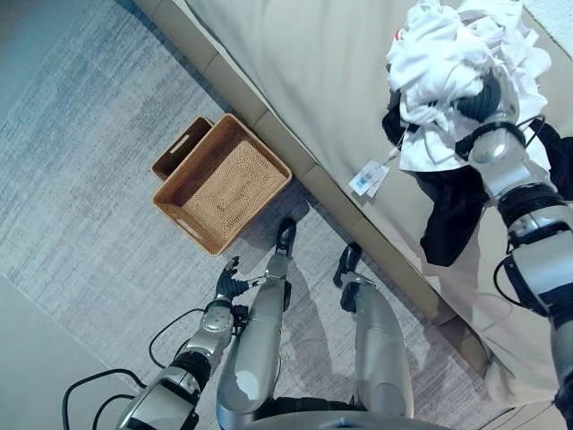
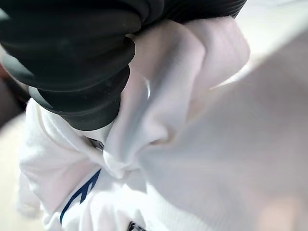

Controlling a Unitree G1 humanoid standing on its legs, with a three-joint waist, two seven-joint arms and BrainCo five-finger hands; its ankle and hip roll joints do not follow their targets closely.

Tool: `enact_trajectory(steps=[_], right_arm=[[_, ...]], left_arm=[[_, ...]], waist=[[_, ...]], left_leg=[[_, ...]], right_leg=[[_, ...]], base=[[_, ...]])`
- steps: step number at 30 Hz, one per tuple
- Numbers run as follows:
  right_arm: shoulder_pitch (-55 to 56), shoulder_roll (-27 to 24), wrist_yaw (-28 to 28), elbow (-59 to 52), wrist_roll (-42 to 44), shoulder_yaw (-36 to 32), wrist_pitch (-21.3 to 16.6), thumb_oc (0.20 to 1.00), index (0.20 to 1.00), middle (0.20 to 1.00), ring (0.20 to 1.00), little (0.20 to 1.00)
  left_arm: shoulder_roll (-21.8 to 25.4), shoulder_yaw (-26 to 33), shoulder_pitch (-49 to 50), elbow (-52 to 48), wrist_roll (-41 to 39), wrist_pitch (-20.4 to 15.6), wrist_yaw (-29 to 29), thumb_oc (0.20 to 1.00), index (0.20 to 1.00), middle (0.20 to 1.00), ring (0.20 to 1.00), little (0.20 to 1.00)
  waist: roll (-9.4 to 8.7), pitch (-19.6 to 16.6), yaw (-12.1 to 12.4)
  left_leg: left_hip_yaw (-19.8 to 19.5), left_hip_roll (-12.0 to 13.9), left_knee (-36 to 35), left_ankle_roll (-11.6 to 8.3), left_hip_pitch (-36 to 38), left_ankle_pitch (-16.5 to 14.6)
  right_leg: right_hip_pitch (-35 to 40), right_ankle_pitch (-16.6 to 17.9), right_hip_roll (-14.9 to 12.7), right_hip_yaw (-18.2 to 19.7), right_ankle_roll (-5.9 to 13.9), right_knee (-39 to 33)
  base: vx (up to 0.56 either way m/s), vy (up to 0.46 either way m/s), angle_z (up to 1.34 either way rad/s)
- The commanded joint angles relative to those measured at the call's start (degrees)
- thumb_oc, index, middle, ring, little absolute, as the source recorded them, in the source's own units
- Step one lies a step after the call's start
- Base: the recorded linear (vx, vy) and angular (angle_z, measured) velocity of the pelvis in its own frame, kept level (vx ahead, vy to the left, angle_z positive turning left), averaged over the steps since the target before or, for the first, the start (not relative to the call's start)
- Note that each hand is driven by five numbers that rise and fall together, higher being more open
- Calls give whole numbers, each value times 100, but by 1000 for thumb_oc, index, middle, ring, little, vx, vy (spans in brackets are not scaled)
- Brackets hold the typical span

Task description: Pick up clothes into the bucket

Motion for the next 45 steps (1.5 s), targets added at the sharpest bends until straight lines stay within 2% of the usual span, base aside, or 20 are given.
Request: enact_trajectory(steps=[1,6,11,15,25,30,32,35,36,39,42,45], right_arm=[[-558,-996,-739,-742,267,-361,-352,200,200,200,200,200],[-477,-1452,-990,-1470,336,-808,-449,200,200,200,200,200],[-42,-1588,-1104,-1867,603,-1467,-683,200,200,200,200,200],[289,-1536,-1016,-2097,653,-1802,-750,200,200,200,200,200],[637,-1712,-486,-2112,582,-1753,-634,200,200,200,200,200],[763,-1686,-34,-2084,531,-1455,-588,200,200,200,200,200],[865,-1643,61,-2161,541,-1430,-583,200,200,200,200,200],[1361,-1572,495,-2294,590,-1331,-576,200,200,200,200,200],[1402,-1571,498,-2310,586,-1365,-573,200,200,200,200,200],[2352,-1437,991,-2833,569,-1461,-510,200,200,200,200,200],[3218,-1281,1380,-3399,640,-1674,-475,200,200,200,200,200],[3829,-1254,1717,-3875,787,-1817,-469,200,200,200,200,200]], left_arm=[[24,168,502,-21,161,-56,117,1000,1000,1000,1000,1000],[159,327,684,-9,365,-25,102,1000,1000,1000,1000,1000],[338,533,1173,-11,579,50,-81,1000,1000,1000,1000,1000],[353,664,1356,249,771,187,-168,1000,1000,1000,1000,1000],[112,856,1718,653,882,398,-394,1000,1000,1000,1000,1000],[96,805,1814,362,813,373,-552,1000,1000,1000,1000,1000],[135,786,1811,102,750,352,-588,1000,1000,1000,1000,1000],[412,636,1670,-1350,395,184,-798,1000,1000,1000,1000,1000],[433,628,1687,-1375,390,199,-800,1000,1000,1000,1000,1000],[997,693,1464,-2944,-39,100,-1064,1000,1000,1000,1000,1000],[1593,769,1034,-4065,-291,72,-1229,1000,1000,1000,1000,1000],[1945,695,532,-4658,-559,64,-1351,1000,1000,1000,1000,1000]], waist=[[-281,-61,-24],[-400,-183,-99],[-402,-773,-160],[-345,-1225,-221],[-368,-2084,-387],[-419,-2349,-409],[-419,-2373,-419],[-392,-2456,-488],[-404,-2453,-478],[-361,-2543,-521],[-339,-2614,-525],[-345,-2654,-510]], left_leg=[[121,-11,397,-69,475,-655],[235,90,170,-103,1013,-648],[431,215,-98,-123,1754,-757],[461,205,-347,-107,2243,-751],[658,357,-861,-152,3079,-752],[853,434,-836,-182,3307,-864],[892,442,-813,-183,3348,-893],[954,463,-670,-191,3476,-995],[955,465,-665,-192,3486,-1002],[998,493,-634,-188,3662,-1073],[996,504,-648,-191,3774,-1105],[964,510,-648,-195,3862,-1128]], right_leg=[[650,649,-211,260,379,-831],[1196,776,-97,273,421,-1180],[1895,744,52,328,460,-1511],[2336,642,108,308,465,-1589],[3150,659,275,251,485,-2125],[3410,733,332,380,503,-2388],[3442,725,341,417,499,-2382],[3588,630,349,466,474,-2281],[3599,625,350,466,473,-2279],[3766,551,351,473,472,-2259],[3915,512,344,449,479,-2306],[4033,487,340,404,481,-2340]], base=[[13,-25,-8],[60,-33,-12],[139,-26,-25],[130,-22,-18],[86,-22,0],[82,-17,-24],[39,-5,-25],[50,-8,-13],[24,-2,-6],[49,1,-6],[51,-10,-4],[38,-21,1]])
